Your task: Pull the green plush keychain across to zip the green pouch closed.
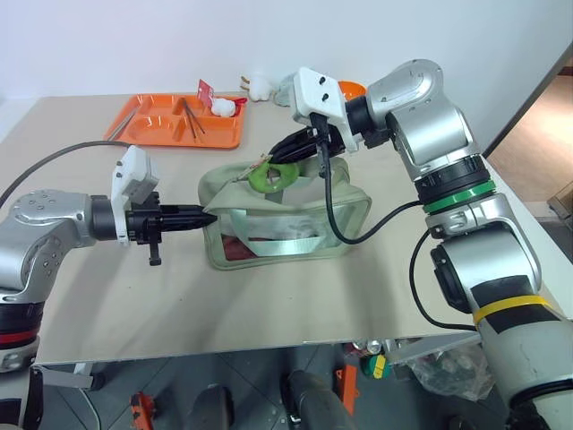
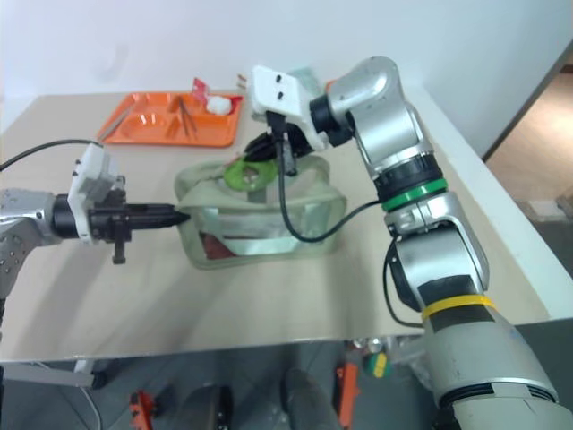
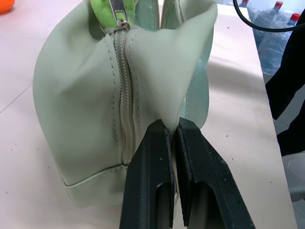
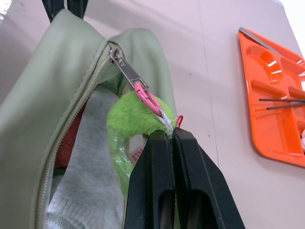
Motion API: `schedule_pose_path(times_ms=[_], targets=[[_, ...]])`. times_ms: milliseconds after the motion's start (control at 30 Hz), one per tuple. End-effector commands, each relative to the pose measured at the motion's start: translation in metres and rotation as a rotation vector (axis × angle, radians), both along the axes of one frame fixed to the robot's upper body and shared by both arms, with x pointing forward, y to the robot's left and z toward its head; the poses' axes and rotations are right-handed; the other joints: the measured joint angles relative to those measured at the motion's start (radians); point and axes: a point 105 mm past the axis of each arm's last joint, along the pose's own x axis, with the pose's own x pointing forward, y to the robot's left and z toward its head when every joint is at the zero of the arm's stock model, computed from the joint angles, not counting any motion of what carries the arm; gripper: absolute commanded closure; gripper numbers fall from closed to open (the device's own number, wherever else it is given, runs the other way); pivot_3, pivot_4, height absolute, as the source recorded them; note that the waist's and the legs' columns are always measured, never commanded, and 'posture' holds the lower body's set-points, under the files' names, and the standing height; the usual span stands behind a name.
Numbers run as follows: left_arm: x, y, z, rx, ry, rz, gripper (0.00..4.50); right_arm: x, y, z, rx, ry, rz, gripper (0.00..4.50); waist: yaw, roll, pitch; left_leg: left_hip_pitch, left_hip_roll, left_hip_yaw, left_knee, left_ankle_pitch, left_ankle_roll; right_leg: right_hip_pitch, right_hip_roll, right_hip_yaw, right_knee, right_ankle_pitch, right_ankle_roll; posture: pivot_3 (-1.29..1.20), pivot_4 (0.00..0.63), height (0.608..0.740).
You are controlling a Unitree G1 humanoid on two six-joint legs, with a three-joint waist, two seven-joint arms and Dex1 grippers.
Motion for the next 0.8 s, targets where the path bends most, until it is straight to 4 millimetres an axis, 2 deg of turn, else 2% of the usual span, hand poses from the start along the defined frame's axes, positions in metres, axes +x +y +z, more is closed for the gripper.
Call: schedule_pose_path(times_ms=[33, 167, 467, 700, 800], targets=[[-0.002, -0.003, 0.009, -0.006, -0.04, -0.034, 4.5, 0.0, -0.011, 0.031, 0.037, -0.099, -0.036, 4.49, 0.0, 0.0, 0.0, 0.0, 0.0, 0.0, 0.0, 0.0, 0.0, 0.0, 0.0, 0.0, 0.0, 0.0, 0.0, 0.0, 0.15, 0.74], [-0.002, -0.003, 0.009, -0.004, -0.039, -0.039, 4.5, 0.0, -0.02, 0.035, 0.001, -0.133, -0.05, 4.49, 0.001, 0.0, 0.0, 0.0, 0.0, 0.0, 0.0, 0.0, 0.0, 0.0, 0.0, 0.0, 0.0, 0.0, 0.0, 0.0, 0.15, 0.74], [-0.001, -0.005, 0.009, -0.007, -0.034, -0.045, 4.5, 0.004, -0.05, 0.064, -0.104, -0.221, -0.119, 4.49, 0.001, 0.0, 0.0, 0.0, 0.0, 0.0, 0.0, 0.0, 0.0, 0.0, -0.001, 0.0, 0.0, 0.0, 0.0, 0.0, 0.15, 0.74], [-0.001, -0.008, 0.009, -0.013, -0.034, -0.052, 4.5, 0.007, -0.068, 0.069, -0.16, -0.265, -0.154, 4.49, 0.001, 0.0, 0.0, 0.0, -0.001, 0.001, 0.0, 0.0, 0.0, 0.0, -0.002, 0.0, 0.0, -0.001, 0.001, 0.0, 0.15, 0.74], [-0.002, -0.009, 0.008, -0.014, -0.031, -0.052, 4.5, 0.008, -0.083, 0.068, -0.195, -0.302, -0.183, 4.49, 0.001, 0.0, 0.0, 0.0, -0.001, 0.001, -0.001, 0.0, 0.0, 0.0, -0.002, 0.001, 0.0, -0.001, 0.001, 0.0, 0.15, 0.74]])
